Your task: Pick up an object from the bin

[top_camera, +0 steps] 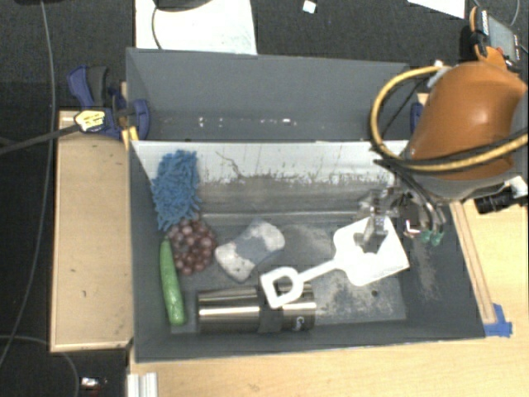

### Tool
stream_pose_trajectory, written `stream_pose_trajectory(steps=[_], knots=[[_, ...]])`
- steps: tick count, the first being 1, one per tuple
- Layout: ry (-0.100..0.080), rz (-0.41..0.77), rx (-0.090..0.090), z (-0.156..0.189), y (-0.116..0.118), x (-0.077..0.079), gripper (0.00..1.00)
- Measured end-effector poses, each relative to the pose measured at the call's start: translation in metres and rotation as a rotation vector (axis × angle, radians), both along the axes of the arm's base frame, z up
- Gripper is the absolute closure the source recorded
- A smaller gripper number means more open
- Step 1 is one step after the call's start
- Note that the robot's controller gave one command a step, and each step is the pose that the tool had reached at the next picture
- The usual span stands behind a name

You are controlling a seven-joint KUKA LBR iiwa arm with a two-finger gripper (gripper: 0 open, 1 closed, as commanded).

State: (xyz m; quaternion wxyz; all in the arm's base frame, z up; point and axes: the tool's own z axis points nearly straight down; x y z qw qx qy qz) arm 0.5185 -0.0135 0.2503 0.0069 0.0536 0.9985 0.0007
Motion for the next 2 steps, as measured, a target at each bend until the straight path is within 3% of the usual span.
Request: stream_pose_trajectory(steps=[1, 2], knots=[[-0.011, 0.0, -0.001, 0.017, -0.002, 0.002, 1.0], [-0.002, 0.051, -0.002, -0.008, 0.001, -0.001, 1.0]])
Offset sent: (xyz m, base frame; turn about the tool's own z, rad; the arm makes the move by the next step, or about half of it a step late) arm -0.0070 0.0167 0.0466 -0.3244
